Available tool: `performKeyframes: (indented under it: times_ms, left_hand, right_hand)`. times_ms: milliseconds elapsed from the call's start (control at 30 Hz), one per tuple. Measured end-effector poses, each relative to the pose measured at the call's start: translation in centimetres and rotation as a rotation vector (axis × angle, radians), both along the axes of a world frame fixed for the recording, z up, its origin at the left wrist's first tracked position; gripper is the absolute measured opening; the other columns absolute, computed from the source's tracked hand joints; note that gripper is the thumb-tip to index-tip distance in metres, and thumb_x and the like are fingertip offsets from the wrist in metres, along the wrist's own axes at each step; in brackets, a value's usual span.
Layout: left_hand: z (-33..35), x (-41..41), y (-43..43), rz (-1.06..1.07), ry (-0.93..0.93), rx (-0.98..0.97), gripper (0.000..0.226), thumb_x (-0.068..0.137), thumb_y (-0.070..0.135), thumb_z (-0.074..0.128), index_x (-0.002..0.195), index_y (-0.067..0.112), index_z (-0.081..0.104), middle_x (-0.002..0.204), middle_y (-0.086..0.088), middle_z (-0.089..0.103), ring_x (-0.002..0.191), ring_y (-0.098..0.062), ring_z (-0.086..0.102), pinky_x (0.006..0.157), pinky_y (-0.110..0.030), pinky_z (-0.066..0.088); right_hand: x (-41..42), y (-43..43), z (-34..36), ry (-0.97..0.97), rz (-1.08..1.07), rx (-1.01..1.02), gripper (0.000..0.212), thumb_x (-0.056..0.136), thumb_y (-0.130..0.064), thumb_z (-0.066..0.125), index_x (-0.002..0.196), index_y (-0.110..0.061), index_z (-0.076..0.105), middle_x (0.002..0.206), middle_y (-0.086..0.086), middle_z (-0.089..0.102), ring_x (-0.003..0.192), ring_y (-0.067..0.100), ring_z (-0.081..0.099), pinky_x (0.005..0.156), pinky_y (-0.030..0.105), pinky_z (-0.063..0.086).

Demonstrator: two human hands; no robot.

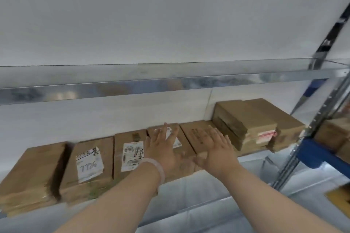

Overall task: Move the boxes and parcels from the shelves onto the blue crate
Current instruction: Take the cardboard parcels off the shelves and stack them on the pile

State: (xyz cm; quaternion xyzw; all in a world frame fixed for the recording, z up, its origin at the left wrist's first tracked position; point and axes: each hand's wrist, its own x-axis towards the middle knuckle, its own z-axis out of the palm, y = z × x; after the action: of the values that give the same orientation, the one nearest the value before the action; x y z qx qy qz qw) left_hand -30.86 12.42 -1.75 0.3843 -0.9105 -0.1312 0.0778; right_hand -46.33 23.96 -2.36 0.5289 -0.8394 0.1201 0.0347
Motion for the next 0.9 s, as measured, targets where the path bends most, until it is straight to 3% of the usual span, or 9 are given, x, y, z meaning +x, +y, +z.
performKeyframes:
  times_ms: [167,333,467,633,767,900]
  left_hand:
    - [0.7,-9.4,4.0,-0.151,0.003,0.033,0.077,0.093,0.058,0.045,0.152,0.045,-0.004,0.164,0.001,-0.012,0.150,-0.026,-0.006,0.121,-0.046,-0.003]
    - [1.1,-16.1,5.2,-0.229,0.008,0.034,0.075,0.092,0.062,0.043,0.152,0.047,-0.001,0.164,0.003,-0.011,0.151,-0.025,-0.002,0.121,-0.049,0.004]
    - [0.6,-19.6,4.6,-0.250,0.018,0.082,0.073,0.092,0.064,0.040,0.152,0.047,0.001,0.164,0.002,-0.006,0.151,-0.023,-0.002,0.121,-0.048,0.005]
    - [1.1,-23.3,2.4,-0.235,0.052,0.125,0.071,0.093,0.067,0.034,0.152,0.046,0.001,0.165,0.002,-0.005,0.151,-0.024,0.003,0.121,-0.047,0.010]
    - [1.7,-25.7,0.8,-0.231,0.093,0.195,0.070,0.093,0.067,0.032,0.152,0.046,0.002,0.164,0.004,-0.010,0.151,-0.026,0.001,0.121,-0.047,0.011]
    - [1.1,-27.3,-0.3,-0.172,0.119,0.311,0.072,0.091,0.070,0.033,0.152,0.048,0.001,0.164,0.004,-0.011,0.151,-0.027,0.000,0.120,-0.047,0.011]
  right_hand:
    - [-8.3,6.2,1.5,0.000,-0.175,-0.054,0.090,0.086,-0.068,0.049,0.155,-0.035,0.003,0.164,0.001,0.003,0.150,0.021,0.004,0.121,0.043,0.003]
    - [-12.7,8.9,1.2,-0.015,-0.302,-0.058,0.091,0.079,-0.081,0.029,0.155,-0.037,0.003,0.164,0.002,0.006,0.151,0.022,0.004,0.122,0.041,0.003]
    - [-15.5,9.4,0.3,-0.039,-0.358,-0.036,0.077,0.092,-0.069,0.032,0.155,-0.037,0.003,0.164,0.004,0.005,0.151,0.022,0.002,0.122,0.041,0.002]
    - [-19.2,7.4,2.0,-0.041,-0.406,-0.068,0.088,0.078,-0.079,0.005,0.155,-0.037,0.008,0.164,0.001,0.005,0.150,0.020,0.004,0.122,0.042,0.003]
    - [-22.4,5.4,3.6,-0.034,-0.430,-0.010,0.070,0.093,-0.069,0.022,0.154,-0.040,0.004,0.164,0.001,0.002,0.151,0.020,0.001,0.122,0.044,0.002]
    - [-24.8,3.7,3.9,-0.084,-0.391,0.079,0.073,0.091,-0.072,0.026,0.154,-0.041,0.004,0.164,-0.001,0.006,0.151,0.020,0.003,0.122,0.045,0.001]
